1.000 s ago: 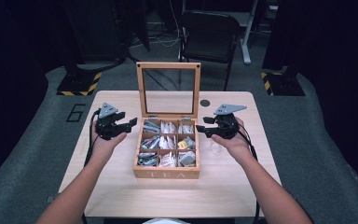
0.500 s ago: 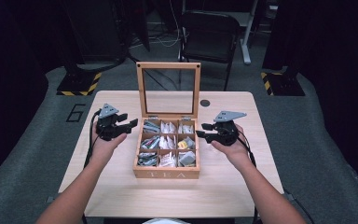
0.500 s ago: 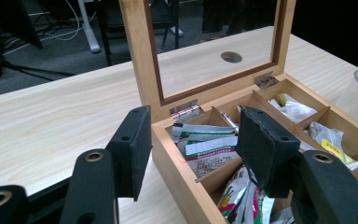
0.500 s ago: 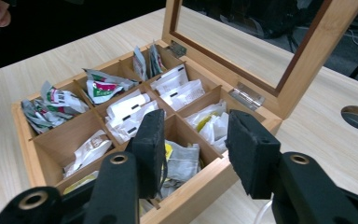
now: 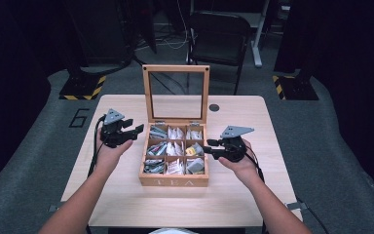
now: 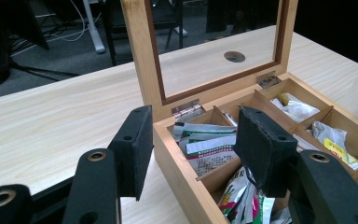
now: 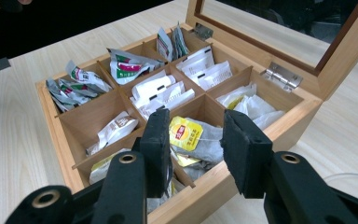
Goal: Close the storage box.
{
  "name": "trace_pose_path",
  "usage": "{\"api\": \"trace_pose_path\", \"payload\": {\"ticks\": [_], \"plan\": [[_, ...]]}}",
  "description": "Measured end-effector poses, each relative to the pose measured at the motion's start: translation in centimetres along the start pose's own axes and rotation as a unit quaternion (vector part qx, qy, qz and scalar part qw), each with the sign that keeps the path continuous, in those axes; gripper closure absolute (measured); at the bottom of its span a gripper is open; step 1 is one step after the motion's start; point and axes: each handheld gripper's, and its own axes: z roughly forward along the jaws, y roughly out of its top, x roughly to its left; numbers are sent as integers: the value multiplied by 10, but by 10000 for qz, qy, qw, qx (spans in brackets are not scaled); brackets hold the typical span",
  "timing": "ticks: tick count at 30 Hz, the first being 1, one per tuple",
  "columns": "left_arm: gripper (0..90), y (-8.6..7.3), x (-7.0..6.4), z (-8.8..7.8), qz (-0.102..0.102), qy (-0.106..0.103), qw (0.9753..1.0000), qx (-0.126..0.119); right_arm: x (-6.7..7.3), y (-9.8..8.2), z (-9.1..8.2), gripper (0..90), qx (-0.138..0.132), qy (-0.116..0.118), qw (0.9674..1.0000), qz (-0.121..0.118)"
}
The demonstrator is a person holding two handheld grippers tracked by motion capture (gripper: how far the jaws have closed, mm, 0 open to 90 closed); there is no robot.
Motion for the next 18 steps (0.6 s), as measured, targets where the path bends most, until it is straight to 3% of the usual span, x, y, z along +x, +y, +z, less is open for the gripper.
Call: {"api": "trace_pose_path", "payload": {"ticks": [18], "plan": [[461, 0, 1, -3, -24, 31, 10000, -2, 8, -20, 16, 663, 151, 252, 9996, 26]]}}
